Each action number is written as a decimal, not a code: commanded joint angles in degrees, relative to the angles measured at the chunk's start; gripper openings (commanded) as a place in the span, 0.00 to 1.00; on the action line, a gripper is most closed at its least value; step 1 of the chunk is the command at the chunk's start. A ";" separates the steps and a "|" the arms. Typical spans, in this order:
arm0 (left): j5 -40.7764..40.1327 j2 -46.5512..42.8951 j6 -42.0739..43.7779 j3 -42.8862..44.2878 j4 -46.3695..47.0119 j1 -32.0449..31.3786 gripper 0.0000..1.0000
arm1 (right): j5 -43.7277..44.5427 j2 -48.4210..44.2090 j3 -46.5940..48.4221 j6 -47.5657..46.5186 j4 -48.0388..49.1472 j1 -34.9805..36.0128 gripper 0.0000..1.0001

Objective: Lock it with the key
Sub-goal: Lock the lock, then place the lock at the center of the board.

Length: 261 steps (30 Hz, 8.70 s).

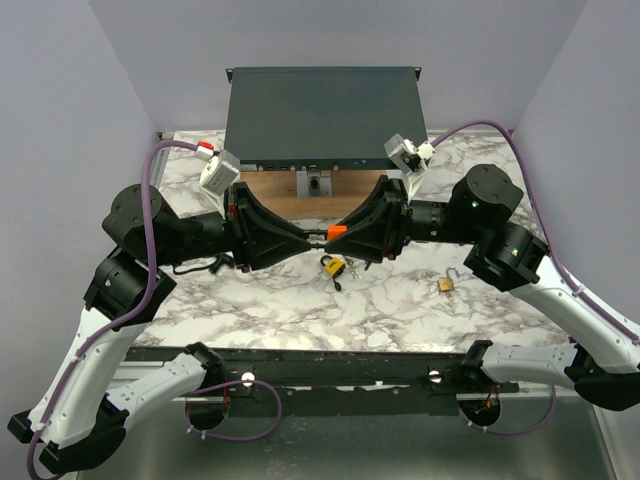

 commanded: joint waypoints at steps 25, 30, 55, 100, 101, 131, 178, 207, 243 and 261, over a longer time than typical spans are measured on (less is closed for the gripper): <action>-2.90 -7.44 -0.07 -0.89 8.86 0.44 0.00 | -4.00 -0.53 1.37 2.25 8.32 0.03 0.49; -3.48 -8.50 0.10 0.91 8.71 0.42 0.00 | -5.84 -0.27 1.65 3.48 11.79 0.03 0.60; -6.23 -7.42 -1.70 2.30 9.30 0.49 0.00 | -7.56 2.64 0.57 1.52 18.02 1.13 0.48; -15.71 -4.20 1.52 -6.33 6.80 -9.07 0.00 | 1.42 7.84 5.08 1.11 8.34 4.94 0.01; -16.52 -4.02 1.74 -6.48 6.52 -9.98 0.00 | 1.77 7.95 5.43 0.92 7.78 5.14 0.01; -18.75 -1.35 0.72 -9.16 7.27 -18.87 0.00 | 5.80 12.19 10.12 -0.61 4.10 6.41 0.01; -36.44 -10.83 4.76 0.04 1.57 -18.89 0.00 | 15.93 -0.73 -4.71 -14.27 5.60 6.37 0.56; -48.07 -12.23 7.39 2.20 -1.61 -18.89 0.00 | 25.98 -4.69 -13.28 -15.54 1.46 6.40 0.01; -31.87 30.05 -23.88 -31.90 43.93 -10.12 0.00 | 49.06 1.40 -37.13 12.90 -10.96 -21.92 0.01; -26.44 62.87 -31.29 -12.21 44.43 -11.22 0.00 | 53.38 -2.43 -37.93 15.35 -13.22 -25.23 0.01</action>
